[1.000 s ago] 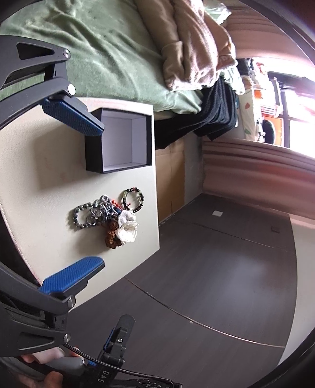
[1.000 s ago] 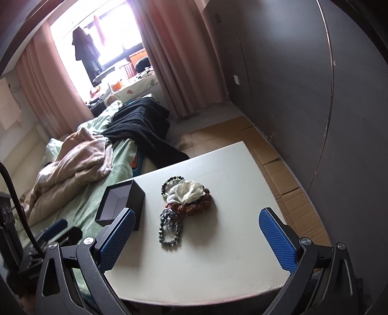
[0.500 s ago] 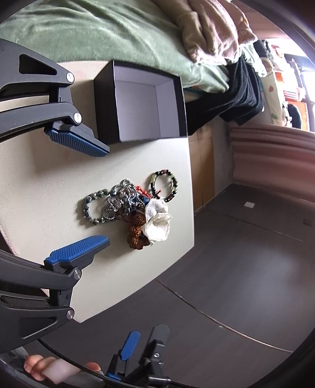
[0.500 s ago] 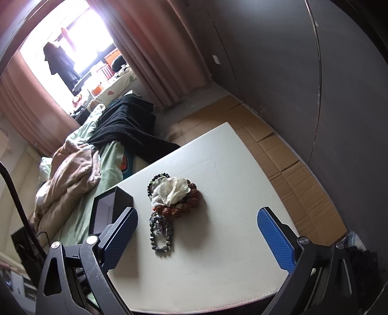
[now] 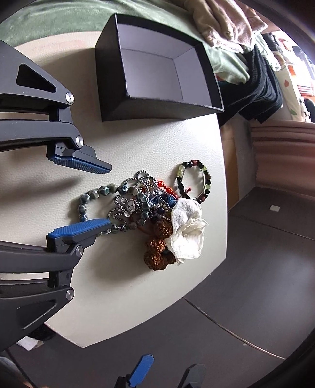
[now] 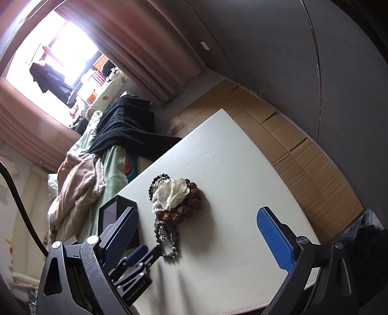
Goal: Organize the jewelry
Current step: 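Reach the left gripper into the pile and close on the grey beaded bracelet, then carry the grey bracelet into the black box and open left while right drops the white scrunchie in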
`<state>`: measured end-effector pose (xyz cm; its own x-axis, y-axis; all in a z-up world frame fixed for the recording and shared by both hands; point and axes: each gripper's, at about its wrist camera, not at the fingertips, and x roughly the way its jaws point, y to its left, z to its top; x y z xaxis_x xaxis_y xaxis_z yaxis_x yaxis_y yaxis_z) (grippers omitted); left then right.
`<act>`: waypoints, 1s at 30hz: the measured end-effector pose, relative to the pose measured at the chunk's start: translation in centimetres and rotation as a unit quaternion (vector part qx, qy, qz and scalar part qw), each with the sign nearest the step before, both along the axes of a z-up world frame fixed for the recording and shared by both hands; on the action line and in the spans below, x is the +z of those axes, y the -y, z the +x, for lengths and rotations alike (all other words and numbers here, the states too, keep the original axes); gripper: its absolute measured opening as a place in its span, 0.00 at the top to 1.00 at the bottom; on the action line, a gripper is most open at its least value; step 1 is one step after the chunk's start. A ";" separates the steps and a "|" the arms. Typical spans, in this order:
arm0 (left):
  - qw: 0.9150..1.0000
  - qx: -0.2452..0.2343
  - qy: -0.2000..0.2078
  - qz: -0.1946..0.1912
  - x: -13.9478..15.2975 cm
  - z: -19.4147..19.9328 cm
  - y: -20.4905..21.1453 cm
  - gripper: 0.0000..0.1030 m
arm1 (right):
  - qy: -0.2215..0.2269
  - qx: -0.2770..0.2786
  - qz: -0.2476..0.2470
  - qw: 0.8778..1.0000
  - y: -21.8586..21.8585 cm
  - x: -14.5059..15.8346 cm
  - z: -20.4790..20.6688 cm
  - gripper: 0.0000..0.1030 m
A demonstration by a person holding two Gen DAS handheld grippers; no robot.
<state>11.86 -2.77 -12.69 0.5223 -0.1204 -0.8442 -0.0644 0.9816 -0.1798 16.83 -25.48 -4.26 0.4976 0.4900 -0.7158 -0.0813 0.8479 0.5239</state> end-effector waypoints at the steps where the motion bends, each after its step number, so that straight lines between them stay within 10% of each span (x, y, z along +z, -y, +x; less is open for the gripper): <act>1: 1.000 0.002 -0.005 -0.003 -0.4 0.2 0.0 0.66 | -0.003 -0.001 0.002 1.000 0.0 -0.1 0.1 0.03; 8: 1.000 0.016 -0.003 0.024 -1.0 0.7 -0.1 0.91 | -0.021 0.003 0.010 1.000 -0.2 -1.1 0.6 0.03; 13: 1.000 0.017 0.012 0.004 0.1 0.6 -0.7 0.91 | -0.030 0.027 0.015 0.999 -1.7 -1.9 1.1 0.03; 21: 0.996 0.019 0.069 -0.046 3.9 -0.1 -1.7 0.92 | -0.056 0.047 0.038 0.997 -4.4 -4.1 3.5 0.40; 30: 0.990 0.030 0.101 -0.098 6.4 -0.4 -4.1 0.92 | -0.051 0.056 0.029 0.997 -7.8 -5.5 5.3 0.42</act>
<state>11.48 1.37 -6.33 0.6900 -0.2345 -0.6848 -0.0650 0.9222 -0.3813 22.13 -17.72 -9.72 0.3624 0.5804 -0.7293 -0.1176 0.8047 0.5819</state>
